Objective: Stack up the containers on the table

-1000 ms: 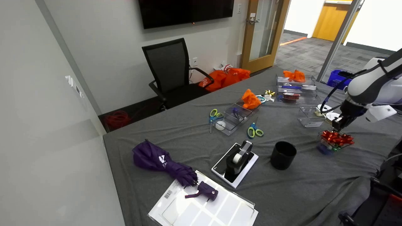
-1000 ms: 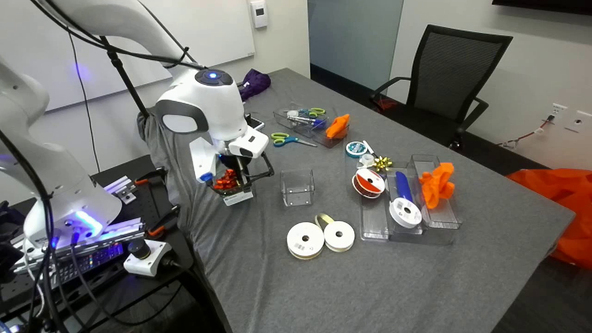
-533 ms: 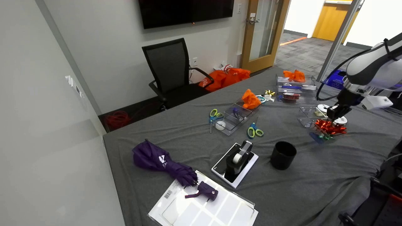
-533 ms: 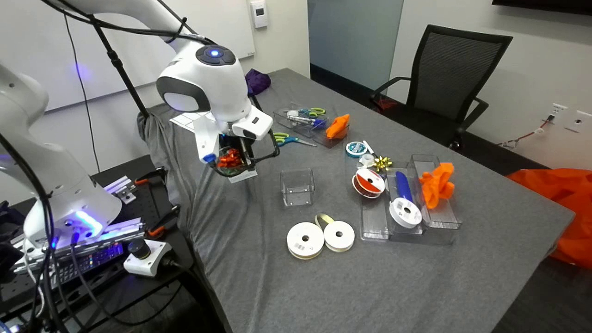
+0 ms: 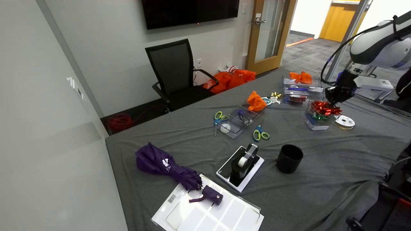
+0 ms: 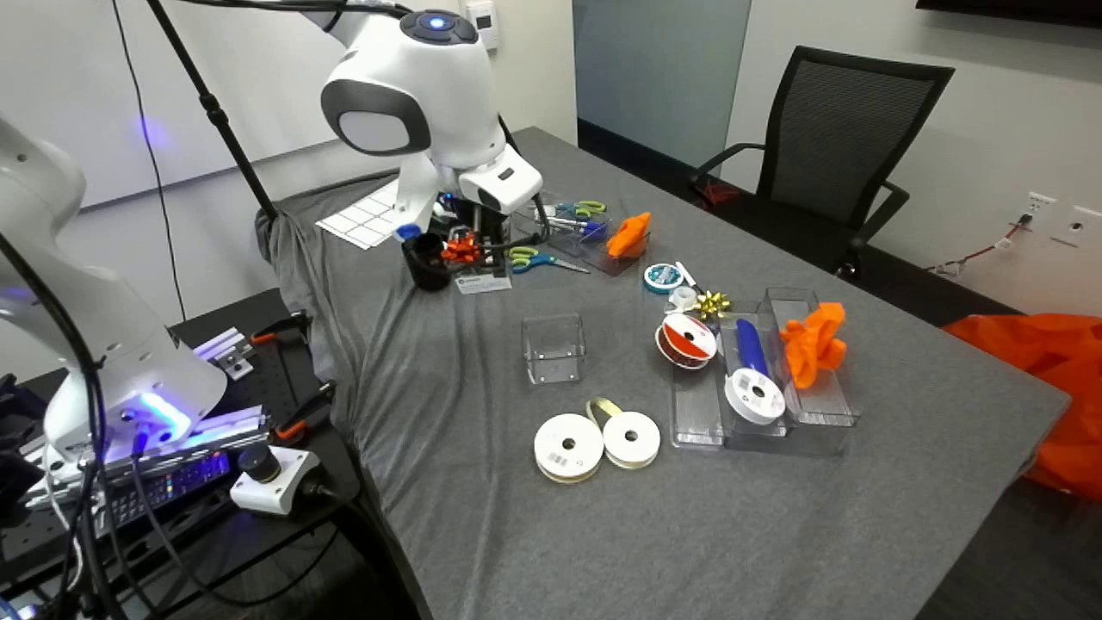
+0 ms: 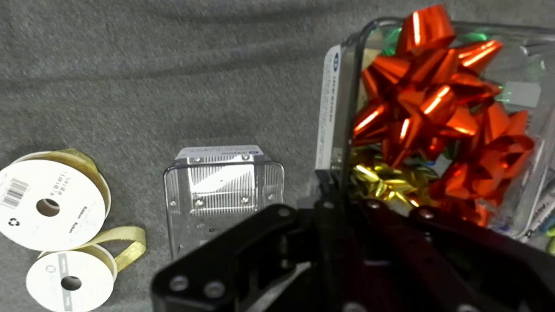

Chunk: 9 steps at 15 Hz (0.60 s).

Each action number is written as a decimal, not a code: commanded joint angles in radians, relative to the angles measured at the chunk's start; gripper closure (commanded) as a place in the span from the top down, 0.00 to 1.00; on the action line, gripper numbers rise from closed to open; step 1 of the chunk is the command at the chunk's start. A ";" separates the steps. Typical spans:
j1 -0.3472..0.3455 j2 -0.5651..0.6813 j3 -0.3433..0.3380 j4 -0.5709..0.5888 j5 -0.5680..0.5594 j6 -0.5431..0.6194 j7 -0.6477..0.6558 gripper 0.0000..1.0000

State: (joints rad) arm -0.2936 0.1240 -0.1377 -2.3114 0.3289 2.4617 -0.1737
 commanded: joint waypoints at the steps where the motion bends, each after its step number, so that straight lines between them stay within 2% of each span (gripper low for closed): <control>1: 0.019 0.002 -0.023 0.023 -0.010 -0.012 0.030 0.01; 2: 0.021 0.004 -0.026 0.036 -0.015 -0.014 0.040 0.05; 7: 0.024 0.010 -0.026 0.031 -0.015 -0.014 0.040 0.05; 9: 0.015 0.023 -0.027 0.050 0.003 -0.027 0.016 0.01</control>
State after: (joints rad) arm -0.2823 0.1355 -0.1501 -2.2812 0.3133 2.4508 -0.1338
